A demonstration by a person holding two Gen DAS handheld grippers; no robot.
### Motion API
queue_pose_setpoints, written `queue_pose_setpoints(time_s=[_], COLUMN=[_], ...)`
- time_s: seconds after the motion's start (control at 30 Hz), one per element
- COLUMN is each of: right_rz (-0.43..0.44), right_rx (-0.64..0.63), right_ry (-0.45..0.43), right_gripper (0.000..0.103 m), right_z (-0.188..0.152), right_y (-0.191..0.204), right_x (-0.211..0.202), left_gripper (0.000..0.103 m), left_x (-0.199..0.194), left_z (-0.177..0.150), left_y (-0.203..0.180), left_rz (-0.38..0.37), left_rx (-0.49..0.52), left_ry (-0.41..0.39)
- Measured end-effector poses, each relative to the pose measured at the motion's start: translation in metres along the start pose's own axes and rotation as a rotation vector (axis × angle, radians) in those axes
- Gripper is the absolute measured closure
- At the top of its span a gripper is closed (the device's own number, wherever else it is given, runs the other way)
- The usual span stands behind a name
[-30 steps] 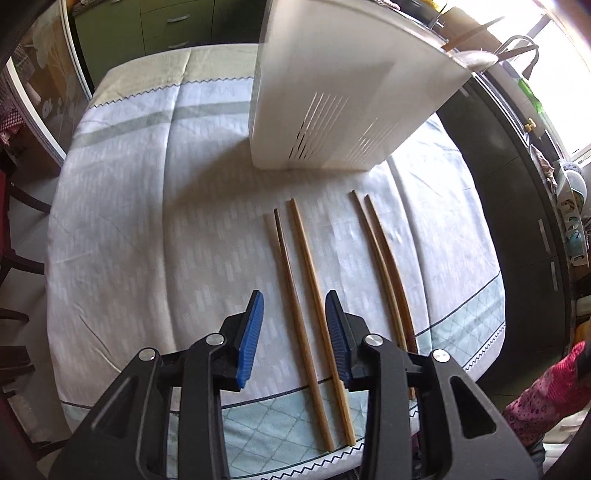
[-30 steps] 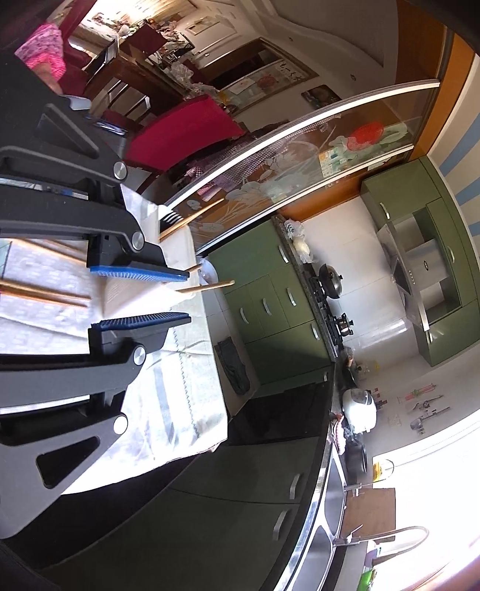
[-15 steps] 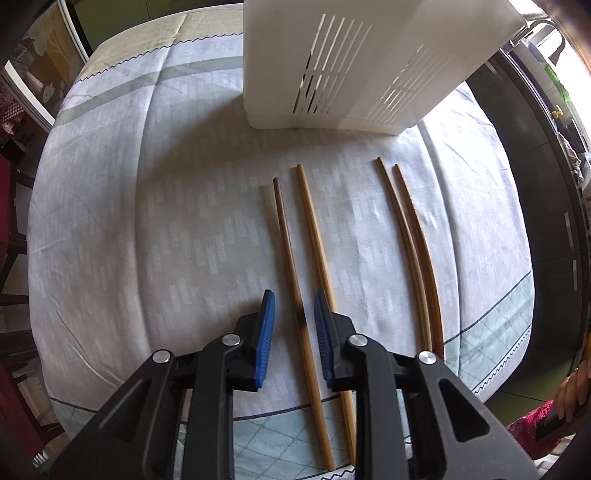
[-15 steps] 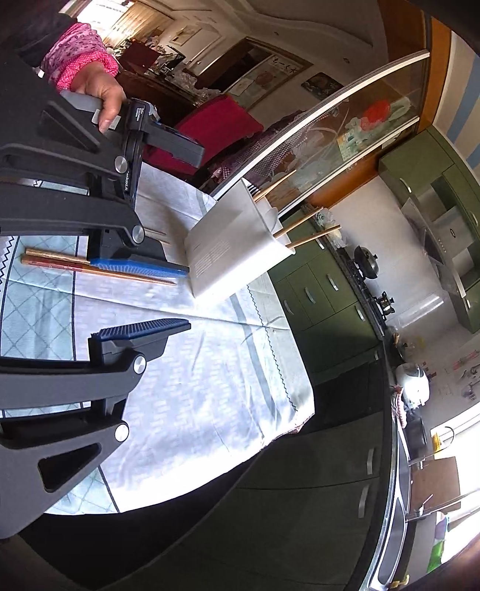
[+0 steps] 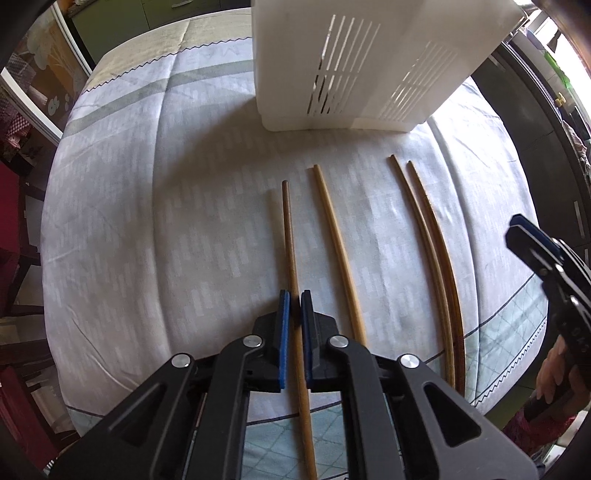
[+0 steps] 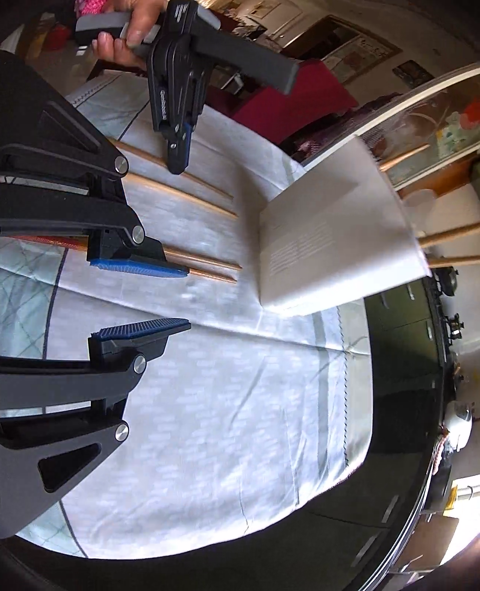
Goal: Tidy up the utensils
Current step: 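Lower both grippers to the loose chopsticks and close on one each, then lift a chopstick upright in each gripper toward the white caddy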
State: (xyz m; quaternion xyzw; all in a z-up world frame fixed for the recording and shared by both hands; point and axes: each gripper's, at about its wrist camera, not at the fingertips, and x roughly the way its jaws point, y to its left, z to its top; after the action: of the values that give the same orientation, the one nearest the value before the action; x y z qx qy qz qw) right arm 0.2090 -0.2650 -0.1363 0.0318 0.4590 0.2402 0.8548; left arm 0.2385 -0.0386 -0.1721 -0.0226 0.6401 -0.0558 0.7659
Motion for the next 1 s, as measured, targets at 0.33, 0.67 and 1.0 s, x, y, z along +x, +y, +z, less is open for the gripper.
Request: queue_pose_setpoints(time_s=[0.33,0.67,1.0], right_rz=[-0.109,-0.199,-0.182], right_rx=[-0.113,-0.142,-0.083], right_ry=[0.08,0.081,0.069], right_gripper=[0.087,0.089,0.096], right_z=[0.002,0.004,0.014], right_y=[0.041,0.061,0.06], right_x=[0.052,0.067,0.073], left_gripper=[0.097,0.097,0.097], left_x=[-0.018,-0.021,-0.03], left_z=[-0.003,-0.005,-0.009], left_y=[0.029,0.039,0.037], left_rz=[-0.003,-0.022,-0.038], left_rx=[-0.01,-0.015,-0.018], left_ry=[-0.04,-0.058,-0.082])
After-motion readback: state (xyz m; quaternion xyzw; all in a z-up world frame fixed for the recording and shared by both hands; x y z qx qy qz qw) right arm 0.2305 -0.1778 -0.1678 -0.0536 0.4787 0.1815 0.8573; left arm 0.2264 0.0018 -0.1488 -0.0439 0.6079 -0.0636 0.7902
